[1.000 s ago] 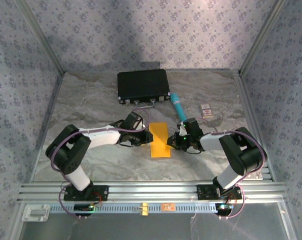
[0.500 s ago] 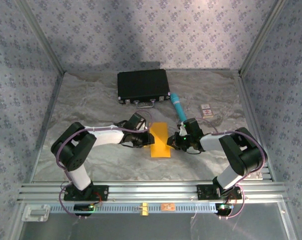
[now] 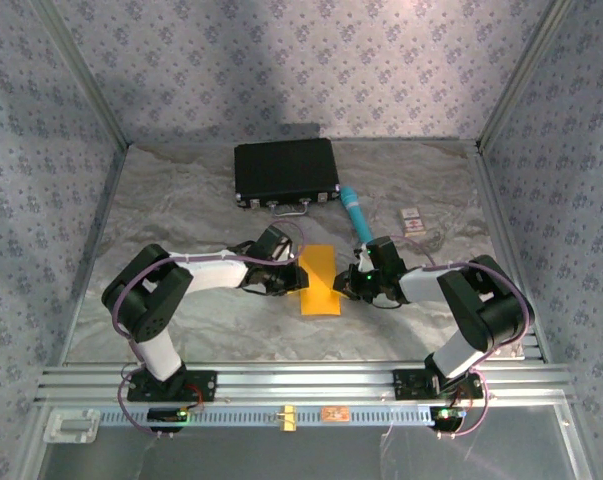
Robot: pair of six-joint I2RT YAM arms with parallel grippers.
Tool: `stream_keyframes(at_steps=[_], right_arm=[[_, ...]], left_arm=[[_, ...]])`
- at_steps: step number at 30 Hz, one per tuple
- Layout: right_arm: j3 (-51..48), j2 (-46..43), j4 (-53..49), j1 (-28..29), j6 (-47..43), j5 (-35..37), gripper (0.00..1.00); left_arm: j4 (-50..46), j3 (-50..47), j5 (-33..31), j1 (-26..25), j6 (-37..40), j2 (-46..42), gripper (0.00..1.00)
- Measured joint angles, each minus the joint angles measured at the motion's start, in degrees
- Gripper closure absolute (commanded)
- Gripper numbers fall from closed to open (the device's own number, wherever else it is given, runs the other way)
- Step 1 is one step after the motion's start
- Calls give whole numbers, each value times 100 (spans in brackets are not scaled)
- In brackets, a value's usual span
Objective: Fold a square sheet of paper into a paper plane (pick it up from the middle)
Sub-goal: Third fold the triangle at the center of the table.
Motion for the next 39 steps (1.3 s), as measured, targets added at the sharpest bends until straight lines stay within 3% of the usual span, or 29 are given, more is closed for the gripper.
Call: stream_keyframes(at_steps=[11, 15, 18, 24, 31, 36, 39], right_arm=[[-4, -2, 13, 0, 0, 2, 93], [-4, -4, 13, 0, 0, 2, 92], [-11, -20, 13, 0, 0, 9, 90], [-44, -155, 50, 24, -59, 46, 77], [-63, -1250, -739, 52, -728, 562, 48], [-44, -2205, -1235, 422, -1567, 1150, 43], [-44, -2455, -1403, 1040, -2184, 1784, 40]], left_arm=[[302, -46, 2, 11, -216, 0, 73], [302, -68, 2, 11, -247, 0, 77], [299, -81, -2, 15, -297, 0, 88], [295, -101, -28, 50, -295, -33, 99], [236, -144, -103, 260, -326, -332, 100], [225, -214, -59, 411, -452, -485, 100], [232, -234, 42, 424, -562, -485, 100]])
